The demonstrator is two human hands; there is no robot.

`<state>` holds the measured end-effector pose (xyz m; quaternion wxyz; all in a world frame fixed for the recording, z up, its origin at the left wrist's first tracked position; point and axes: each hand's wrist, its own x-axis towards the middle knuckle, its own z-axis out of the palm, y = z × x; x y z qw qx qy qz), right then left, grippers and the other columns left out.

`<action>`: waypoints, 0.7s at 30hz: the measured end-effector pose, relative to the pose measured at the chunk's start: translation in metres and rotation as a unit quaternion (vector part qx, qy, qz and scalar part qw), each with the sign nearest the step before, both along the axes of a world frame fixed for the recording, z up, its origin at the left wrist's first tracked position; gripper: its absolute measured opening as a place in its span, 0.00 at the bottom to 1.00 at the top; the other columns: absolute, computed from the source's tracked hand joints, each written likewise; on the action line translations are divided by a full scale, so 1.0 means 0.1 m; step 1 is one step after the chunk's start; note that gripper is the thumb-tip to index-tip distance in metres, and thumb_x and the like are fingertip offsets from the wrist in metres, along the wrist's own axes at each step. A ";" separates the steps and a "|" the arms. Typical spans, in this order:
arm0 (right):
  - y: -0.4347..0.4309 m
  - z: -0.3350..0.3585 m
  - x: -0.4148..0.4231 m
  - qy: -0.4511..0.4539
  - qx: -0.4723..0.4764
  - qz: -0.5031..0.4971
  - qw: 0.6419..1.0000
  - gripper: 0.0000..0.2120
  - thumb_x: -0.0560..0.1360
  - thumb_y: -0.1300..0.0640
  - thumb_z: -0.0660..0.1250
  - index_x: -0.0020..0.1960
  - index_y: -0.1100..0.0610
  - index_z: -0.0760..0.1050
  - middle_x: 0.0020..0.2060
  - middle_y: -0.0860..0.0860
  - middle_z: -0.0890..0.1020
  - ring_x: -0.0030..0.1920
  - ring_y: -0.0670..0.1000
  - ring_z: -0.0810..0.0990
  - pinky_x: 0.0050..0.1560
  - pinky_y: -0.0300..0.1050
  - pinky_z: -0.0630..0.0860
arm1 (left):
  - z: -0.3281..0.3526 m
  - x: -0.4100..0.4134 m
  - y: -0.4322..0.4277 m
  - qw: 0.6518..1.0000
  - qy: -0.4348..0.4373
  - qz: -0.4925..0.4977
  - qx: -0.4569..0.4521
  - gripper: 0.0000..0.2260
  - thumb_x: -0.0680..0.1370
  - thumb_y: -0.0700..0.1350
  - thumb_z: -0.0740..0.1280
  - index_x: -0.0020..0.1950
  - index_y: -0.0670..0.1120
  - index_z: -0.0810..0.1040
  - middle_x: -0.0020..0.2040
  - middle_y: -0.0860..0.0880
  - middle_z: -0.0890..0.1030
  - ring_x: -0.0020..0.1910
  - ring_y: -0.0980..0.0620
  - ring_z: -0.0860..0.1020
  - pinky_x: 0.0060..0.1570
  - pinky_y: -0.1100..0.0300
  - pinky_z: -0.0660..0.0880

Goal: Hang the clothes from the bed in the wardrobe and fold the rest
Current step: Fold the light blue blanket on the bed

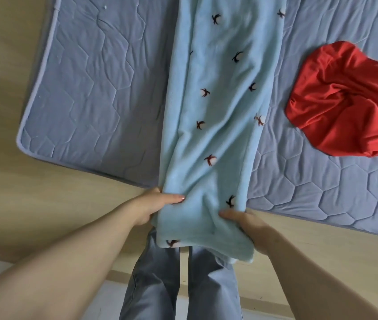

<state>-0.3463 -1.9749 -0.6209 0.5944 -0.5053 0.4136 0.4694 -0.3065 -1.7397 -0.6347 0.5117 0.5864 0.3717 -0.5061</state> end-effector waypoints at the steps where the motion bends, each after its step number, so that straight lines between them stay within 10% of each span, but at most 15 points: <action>1: -0.01 0.05 -0.07 0.006 -0.004 0.005 1.000 0.08 0.70 0.60 0.71 0.47 0.61 0.79 0.37 0.56 0.85 0.36 0.54 0.83 0.37 0.45 0.80 | 0.04 -0.05 0.01 1.000 -0.004 0.000 0.003 0.11 0.69 0.44 0.75 0.48 0.48 0.77 0.44 0.51 0.84 0.45 0.53 0.81 0.40 0.61 0.75; 10: 0.01 0.42 -0.30 -0.029 -0.021 -0.117 0.993 0.05 0.74 0.60 0.68 0.49 0.59 0.75 0.35 0.55 0.85 0.33 0.53 0.84 0.28 0.43 0.78 | 0.38 -0.52 -0.02 0.998 -0.053 0.007 0.044 0.16 0.77 0.38 0.65 0.62 0.50 0.70 0.54 0.46 0.80 0.51 0.47 0.79 0.50 0.53 0.77; 21: 0.03 0.93 -0.53 -0.096 -0.147 -0.089 0.980 0.07 0.73 0.56 0.70 0.49 0.54 0.74 0.40 0.54 0.80 0.36 0.52 0.78 0.24 0.38 0.71 | 0.94 -0.69 -0.06 0.987 -0.129 0.006 0.093 0.07 0.76 0.38 0.64 0.51 0.49 0.72 0.44 0.48 0.79 0.40 0.52 0.78 0.33 0.61 0.72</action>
